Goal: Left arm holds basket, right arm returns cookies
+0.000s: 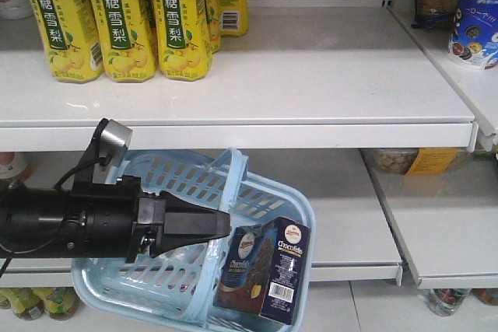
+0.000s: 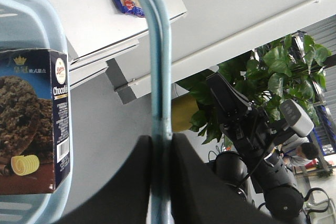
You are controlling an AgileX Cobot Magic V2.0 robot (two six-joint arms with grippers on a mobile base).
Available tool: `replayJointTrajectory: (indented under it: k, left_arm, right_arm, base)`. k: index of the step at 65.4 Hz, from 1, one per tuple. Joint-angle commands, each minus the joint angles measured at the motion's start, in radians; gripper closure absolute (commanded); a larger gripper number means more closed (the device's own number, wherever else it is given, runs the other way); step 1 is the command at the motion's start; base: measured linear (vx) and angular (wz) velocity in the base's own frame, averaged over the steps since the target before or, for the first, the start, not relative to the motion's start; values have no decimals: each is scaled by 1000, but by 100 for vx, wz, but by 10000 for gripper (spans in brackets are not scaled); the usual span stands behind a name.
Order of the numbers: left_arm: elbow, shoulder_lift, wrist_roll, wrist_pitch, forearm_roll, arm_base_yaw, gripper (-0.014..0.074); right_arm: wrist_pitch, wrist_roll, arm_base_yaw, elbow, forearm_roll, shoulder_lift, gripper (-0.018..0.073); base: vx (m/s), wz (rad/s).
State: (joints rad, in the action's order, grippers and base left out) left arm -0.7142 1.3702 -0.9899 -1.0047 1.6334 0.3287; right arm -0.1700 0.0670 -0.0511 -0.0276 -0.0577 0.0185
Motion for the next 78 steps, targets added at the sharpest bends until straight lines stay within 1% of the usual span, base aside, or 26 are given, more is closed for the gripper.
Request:
replayJointTrajectory:
  k: [1, 29, 46, 54, 57, 66, 73, 78]
  left_arm:
    - [-32, -32, -19, -43, 140, 3, 603]
    - [-32, -32, -19, -45, 143, 3, 603]
    - [-32, -32, -19, -89, 141, 3, 603]
    - [-32, -32, -19, -144, 139, 3, 603]
    - [-32, -32, -19, -173, 139, 3, 603]
    - [-32, -35, -19, -237, 138, 3, 603]
    - [-32, -43, -18, -258, 128, 3, 603]
    - [-32, -57, -9, -257, 102, 3, 603]
  right_arm:
    - [73, -2, 0, -20, 3, 3, 567]
    - [73, -2, 0, -20, 3, 3, 567]
    - [76, -2, 0, -20, 1, 3, 567]
    - [87, -2, 0, -20, -9, 3, 567]
    - [90, 2, 0, -20, -22, 3, 567]
    - [91, 2, 0, -20, -106, 3, 567]
    - [91, 2, 0, -20, -172, 3, 567]
    - [91, 2, 0, -20, -209, 3, 567]
  base:
    - [0, 0]
    - [0, 0]
    - [0, 0]
    - [0, 0]
    - [0, 0]
    - [0, 0]
    - [0, 0]
    - [0, 0]
